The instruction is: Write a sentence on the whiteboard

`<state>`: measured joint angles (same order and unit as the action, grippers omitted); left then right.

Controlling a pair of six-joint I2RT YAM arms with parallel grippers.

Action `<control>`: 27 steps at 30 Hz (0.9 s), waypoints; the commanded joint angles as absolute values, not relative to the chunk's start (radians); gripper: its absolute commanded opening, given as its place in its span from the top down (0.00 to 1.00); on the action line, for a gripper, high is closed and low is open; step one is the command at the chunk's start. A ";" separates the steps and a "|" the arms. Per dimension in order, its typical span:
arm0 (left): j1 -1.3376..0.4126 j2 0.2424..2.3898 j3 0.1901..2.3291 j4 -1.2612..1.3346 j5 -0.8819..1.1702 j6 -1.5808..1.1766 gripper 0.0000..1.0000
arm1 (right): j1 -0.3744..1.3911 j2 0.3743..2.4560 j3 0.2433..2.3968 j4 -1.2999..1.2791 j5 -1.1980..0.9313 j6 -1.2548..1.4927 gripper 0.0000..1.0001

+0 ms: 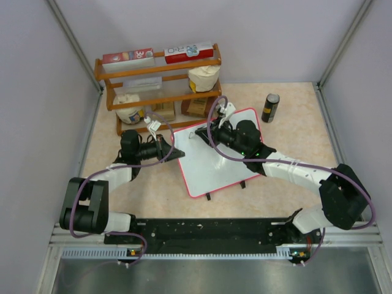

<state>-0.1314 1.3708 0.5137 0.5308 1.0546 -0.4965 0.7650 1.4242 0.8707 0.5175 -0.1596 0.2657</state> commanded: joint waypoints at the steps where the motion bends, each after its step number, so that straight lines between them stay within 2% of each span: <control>1: -0.160 1.408 0.462 0.439 1.034 -0.276 1.00 | 0.776 1.407 0.855 0.522 -0.181 0.267 1.00; 27: -0.160 1.411 0.462 0.440 1.034 -0.276 1.00 | 0.778 1.373 0.848 0.499 -0.043 0.249 1.00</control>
